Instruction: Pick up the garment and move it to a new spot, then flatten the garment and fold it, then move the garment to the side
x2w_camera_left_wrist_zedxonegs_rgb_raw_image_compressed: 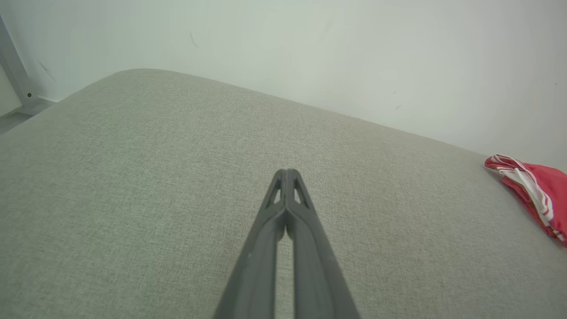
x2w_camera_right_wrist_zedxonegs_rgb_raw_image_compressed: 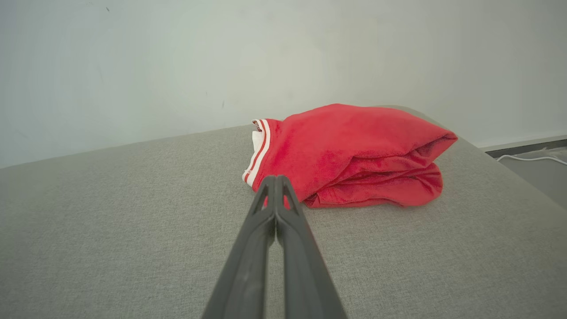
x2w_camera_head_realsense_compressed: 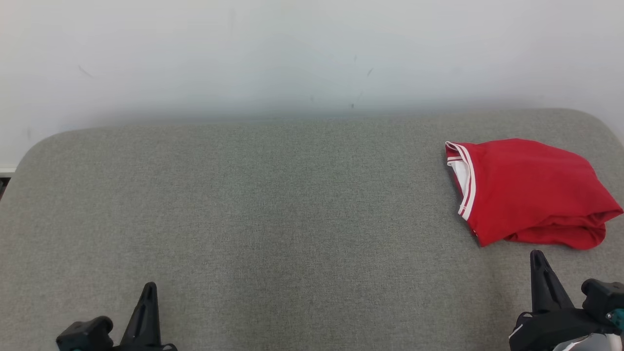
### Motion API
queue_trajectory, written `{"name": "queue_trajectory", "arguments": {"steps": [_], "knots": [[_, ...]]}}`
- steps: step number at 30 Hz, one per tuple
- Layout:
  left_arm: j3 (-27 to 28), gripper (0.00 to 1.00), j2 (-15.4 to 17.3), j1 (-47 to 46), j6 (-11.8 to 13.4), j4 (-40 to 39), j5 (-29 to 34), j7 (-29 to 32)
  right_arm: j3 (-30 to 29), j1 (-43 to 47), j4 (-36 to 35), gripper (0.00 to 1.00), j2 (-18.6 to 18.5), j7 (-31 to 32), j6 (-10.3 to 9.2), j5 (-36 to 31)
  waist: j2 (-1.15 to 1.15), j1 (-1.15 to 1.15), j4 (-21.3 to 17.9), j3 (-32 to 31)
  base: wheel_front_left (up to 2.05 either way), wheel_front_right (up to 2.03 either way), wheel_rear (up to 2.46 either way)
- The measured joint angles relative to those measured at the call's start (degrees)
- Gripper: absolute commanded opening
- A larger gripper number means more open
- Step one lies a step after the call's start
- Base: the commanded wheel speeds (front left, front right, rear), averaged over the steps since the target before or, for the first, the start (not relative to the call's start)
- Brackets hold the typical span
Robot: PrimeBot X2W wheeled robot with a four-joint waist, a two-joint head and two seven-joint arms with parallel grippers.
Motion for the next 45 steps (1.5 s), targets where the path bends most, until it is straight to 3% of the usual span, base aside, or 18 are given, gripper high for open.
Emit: {"name": "queue_trajectory", "arguments": {"steps": [45], "knots": [[7.21, 0.0, -2.0, -2.68, -6.38, 5.7, -37.87, 5.49, -3.43, -3.44, 5.09, 0.0, 3.78, 7.12, 6.36, 36.33, 0.0, 0.0, -0.11, -0.55, 0.0, 0.0, 0.0]]}}
